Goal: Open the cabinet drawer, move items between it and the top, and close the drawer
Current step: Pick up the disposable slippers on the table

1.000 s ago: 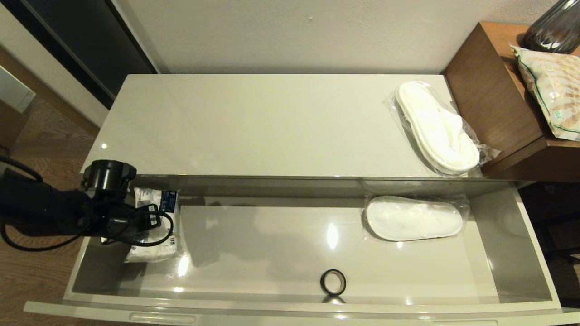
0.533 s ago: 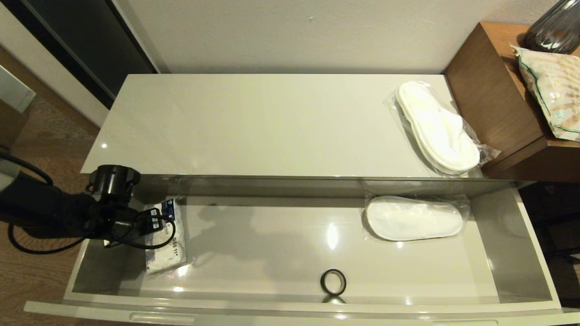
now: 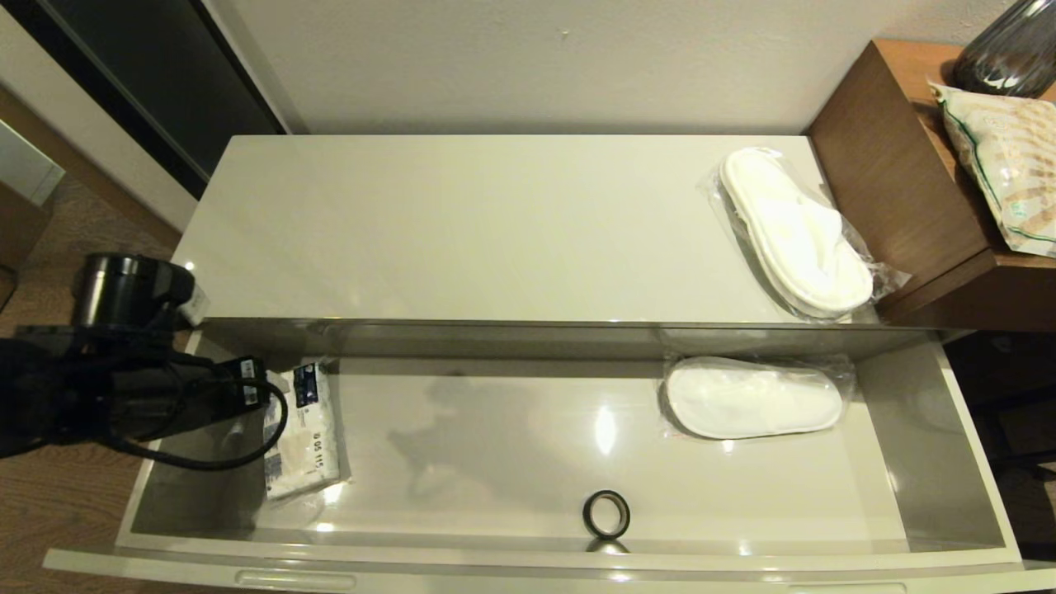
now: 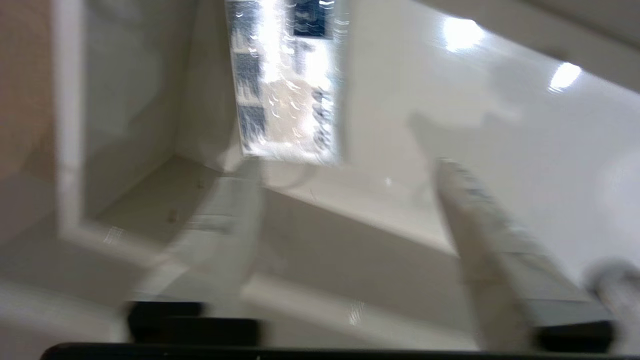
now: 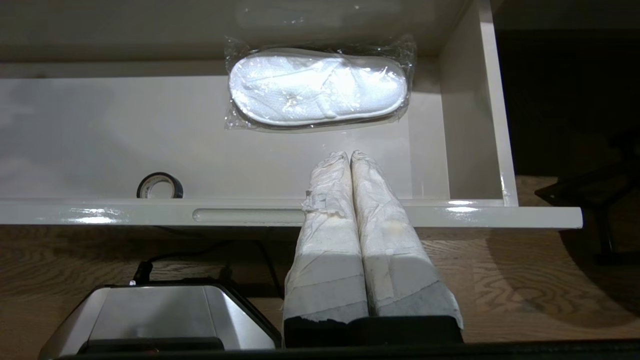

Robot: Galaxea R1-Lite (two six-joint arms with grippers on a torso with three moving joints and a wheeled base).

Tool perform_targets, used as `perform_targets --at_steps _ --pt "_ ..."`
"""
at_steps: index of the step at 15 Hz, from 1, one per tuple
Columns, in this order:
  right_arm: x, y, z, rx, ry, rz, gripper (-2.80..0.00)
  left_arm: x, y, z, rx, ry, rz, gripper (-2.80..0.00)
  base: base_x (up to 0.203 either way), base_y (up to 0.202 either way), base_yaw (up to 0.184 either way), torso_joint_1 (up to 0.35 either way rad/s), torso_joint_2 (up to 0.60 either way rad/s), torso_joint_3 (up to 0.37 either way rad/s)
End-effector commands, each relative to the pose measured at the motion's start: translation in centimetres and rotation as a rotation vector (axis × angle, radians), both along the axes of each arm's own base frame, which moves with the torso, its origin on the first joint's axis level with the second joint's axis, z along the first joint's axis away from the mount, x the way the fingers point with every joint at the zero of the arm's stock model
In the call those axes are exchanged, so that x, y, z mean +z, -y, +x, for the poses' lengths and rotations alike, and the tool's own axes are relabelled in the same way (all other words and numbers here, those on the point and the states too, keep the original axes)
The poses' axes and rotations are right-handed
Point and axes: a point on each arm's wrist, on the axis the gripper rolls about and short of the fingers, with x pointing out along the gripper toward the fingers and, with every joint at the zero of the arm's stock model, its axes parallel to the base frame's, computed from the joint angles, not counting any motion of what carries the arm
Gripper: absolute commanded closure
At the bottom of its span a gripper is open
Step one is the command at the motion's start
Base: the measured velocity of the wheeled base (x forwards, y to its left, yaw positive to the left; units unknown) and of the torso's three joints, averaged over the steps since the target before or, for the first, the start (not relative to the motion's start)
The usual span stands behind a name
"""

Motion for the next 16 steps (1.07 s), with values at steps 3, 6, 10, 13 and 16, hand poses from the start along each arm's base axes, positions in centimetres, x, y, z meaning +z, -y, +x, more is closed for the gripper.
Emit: perform_targets --at_steps 3,6,10,13,16 --pt "0.0 0.0 0.0 0.001 0.000 -0.001 0.00 6.4 0.4 -12.6 -0.096 0.141 0.003 0.00 0.000 0.000 0.000 0.000 0.00 0.000" --pt "0.0 0.0 0.0 0.001 0.000 -0.001 0.00 7.3 -0.4 -19.6 -0.123 0.163 0.034 0.00 0.000 0.000 0.000 0.000 0.00 0.000" --pt "0.0 0.0 0.0 0.001 0.000 -0.001 0.00 7.2 -1.1 -24.9 -0.144 0.145 0.082 0.00 0.000 0.000 0.000 0.000 0.00 0.000" --pt "0.0 0.0 0.0 0.001 0.000 -0.001 0.00 5.3 -1.4 -30.5 -0.082 0.156 0.094 0.00 0.000 0.000 0.000 0.000 0.00 0.000" --pt "0.0 0.0 0.0 0.001 0.000 -0.001 0.00 0.2 -1.2 -37.1 -0.033 0.194 0.105 0.00 0.000 0.000 0.000 0.000 0.00 0.000"
